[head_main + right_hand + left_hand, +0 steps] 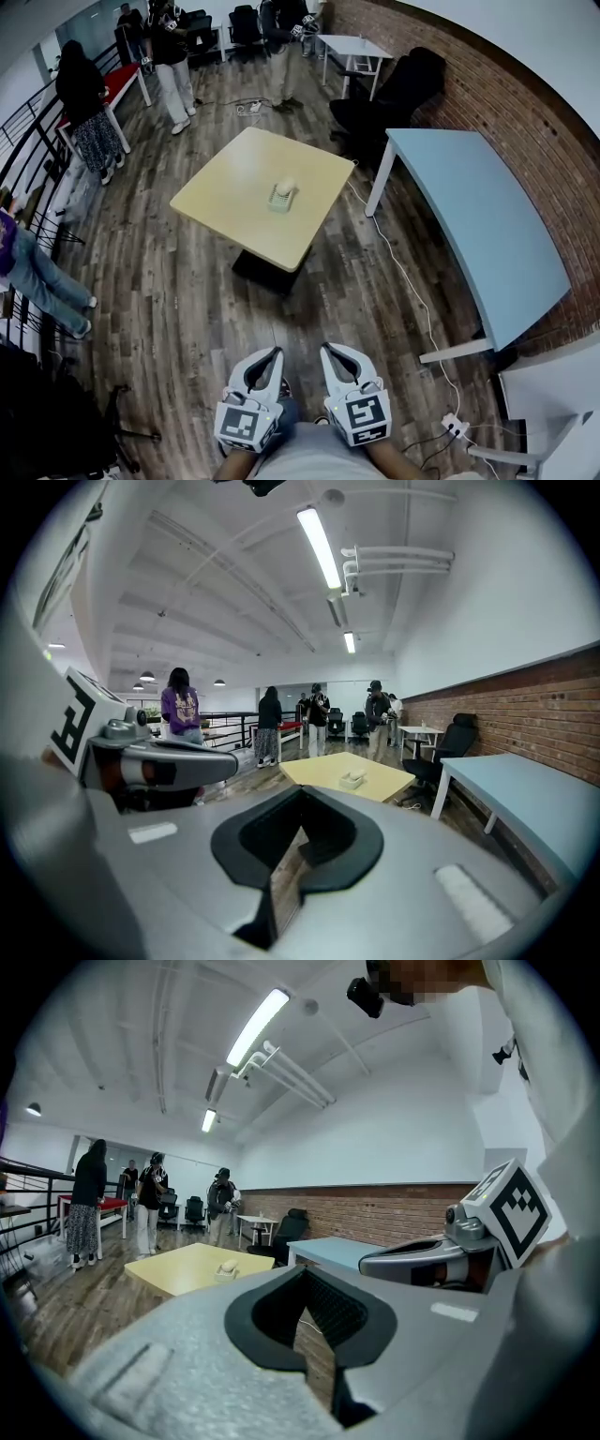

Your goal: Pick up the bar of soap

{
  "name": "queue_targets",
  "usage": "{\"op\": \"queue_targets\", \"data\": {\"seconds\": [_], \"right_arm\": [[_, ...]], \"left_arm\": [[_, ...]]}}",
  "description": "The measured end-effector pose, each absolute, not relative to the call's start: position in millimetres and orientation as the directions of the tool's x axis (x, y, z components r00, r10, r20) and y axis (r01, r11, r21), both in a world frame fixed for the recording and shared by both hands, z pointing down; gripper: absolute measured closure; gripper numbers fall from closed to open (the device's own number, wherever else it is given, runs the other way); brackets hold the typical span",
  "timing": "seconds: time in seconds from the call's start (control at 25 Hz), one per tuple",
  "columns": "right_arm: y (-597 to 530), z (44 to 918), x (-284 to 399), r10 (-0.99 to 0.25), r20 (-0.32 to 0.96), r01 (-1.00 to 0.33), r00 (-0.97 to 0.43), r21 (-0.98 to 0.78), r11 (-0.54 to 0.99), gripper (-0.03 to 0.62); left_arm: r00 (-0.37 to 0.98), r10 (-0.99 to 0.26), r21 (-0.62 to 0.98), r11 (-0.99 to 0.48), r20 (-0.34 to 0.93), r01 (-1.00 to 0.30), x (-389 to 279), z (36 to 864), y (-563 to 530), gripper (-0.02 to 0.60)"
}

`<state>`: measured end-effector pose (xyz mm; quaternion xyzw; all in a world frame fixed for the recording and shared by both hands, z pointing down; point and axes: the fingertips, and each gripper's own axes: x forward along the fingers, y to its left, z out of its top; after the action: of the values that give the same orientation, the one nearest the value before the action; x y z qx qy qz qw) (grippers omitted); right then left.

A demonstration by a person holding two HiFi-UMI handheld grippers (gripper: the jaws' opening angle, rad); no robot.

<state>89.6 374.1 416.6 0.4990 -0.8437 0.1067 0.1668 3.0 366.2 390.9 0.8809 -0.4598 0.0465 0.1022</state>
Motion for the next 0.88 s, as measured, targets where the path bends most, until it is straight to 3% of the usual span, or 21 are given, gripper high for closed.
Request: {"op": "queue_targets", "data": {"seconds": [0.88], "right_arm": [[305, 423, 14, -0.826, 0.411, -0.899, -0.385, 0.032, 0.436, 0.591]], "left_arm": [[0.623, -0.771, 0.167, -0.602, 0.13, -0.781, -73, 389, 287, 0.578]]}}
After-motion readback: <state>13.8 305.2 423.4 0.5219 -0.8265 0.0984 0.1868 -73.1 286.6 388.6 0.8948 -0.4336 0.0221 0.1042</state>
